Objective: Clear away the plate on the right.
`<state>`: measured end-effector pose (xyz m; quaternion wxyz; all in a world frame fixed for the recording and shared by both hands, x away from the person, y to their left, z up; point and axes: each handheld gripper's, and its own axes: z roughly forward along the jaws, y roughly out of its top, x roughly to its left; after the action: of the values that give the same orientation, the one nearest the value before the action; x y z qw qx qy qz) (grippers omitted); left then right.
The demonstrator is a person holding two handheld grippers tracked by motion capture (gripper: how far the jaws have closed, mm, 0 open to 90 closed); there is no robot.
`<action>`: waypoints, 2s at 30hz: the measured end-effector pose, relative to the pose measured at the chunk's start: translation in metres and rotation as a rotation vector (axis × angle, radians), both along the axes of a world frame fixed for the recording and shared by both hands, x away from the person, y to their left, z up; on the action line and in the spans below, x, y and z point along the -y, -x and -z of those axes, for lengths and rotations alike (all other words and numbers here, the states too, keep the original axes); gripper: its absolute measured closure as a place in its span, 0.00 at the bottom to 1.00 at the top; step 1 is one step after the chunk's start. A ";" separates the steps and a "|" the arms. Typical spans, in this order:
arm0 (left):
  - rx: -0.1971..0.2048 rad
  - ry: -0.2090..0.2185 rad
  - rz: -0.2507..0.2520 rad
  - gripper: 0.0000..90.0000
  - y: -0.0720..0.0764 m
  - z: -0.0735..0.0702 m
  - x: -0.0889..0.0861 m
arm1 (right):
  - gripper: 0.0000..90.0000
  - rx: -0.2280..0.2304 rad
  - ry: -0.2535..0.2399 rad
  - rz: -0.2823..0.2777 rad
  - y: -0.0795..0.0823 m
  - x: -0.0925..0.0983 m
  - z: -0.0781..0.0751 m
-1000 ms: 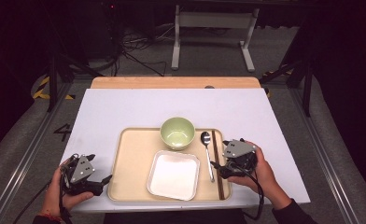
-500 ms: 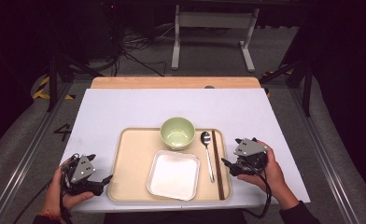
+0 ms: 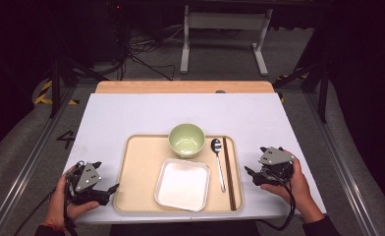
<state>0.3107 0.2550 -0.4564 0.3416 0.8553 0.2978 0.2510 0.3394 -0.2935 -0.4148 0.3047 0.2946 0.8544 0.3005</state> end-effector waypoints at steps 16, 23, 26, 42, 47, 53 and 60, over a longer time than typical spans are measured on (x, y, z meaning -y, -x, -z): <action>0.001 0.002 0.026 0.10 -0.009 -0.001 0.005 | 0.17 -0.036 -0.041 0.114 0.012 0.049 0.024; -0.001 0.009 0.030 0.10 -0.012 0.000 0.007 | 0.16 -0.038 -0.086 0.136 0.022 0.062 0.030; -0.001 0.009 0.034 0.10 -0.013 -0.001 0.009 | 0.16 -0.026 -0.095 0.146 0.030 0.066 0.031; -0.002 0.000 0.033 0.11 -0.019 0.001 0.009 | 0.15 -0.010 -0.149 0.224 0.042 0.085 0.040; 0.014 0.007 0.030 0.11 -0.018 -0.002 0.011 | 0.15 0.004 -0.138 0.233 0.044 0.084 0.039; 0.012 0.007 0.040 0.11 -0.017 -0.002 0.012 | 0.15 0.010 -0.127 0.239 0.047 0.081 0.037; 0.012 0.006 0.054 0.11 -0.018 -0.002 0.014 | 0.15 0.012 -0.117 0.234 0.050 0.080 0.037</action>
<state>0.3287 0.2410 -0.4547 0.3525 0.8604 0.2734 0.2462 0.2893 -0.3735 -0.4517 0.3254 0.4078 0.7932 0.3140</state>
